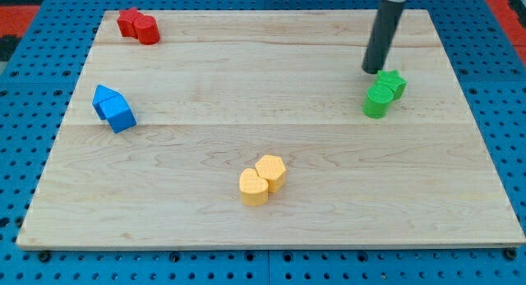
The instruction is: Move your arm to the bottom center
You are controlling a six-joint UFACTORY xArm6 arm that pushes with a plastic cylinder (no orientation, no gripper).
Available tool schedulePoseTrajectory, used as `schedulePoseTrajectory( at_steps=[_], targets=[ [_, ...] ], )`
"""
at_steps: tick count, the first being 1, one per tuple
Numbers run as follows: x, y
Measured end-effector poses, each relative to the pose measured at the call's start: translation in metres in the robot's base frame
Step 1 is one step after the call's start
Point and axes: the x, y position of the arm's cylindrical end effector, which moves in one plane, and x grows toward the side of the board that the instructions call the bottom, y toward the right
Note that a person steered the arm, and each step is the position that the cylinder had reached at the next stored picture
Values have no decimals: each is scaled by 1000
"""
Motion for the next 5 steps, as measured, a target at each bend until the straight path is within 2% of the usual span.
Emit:
schedulePoseTrajectory(
  at_steps=[1,2,3,4,5],
  targets=[
    [4,-64],
    [37,-116],
    [100,-100],
    [150,-28],
    [240,-42]
  ],
)
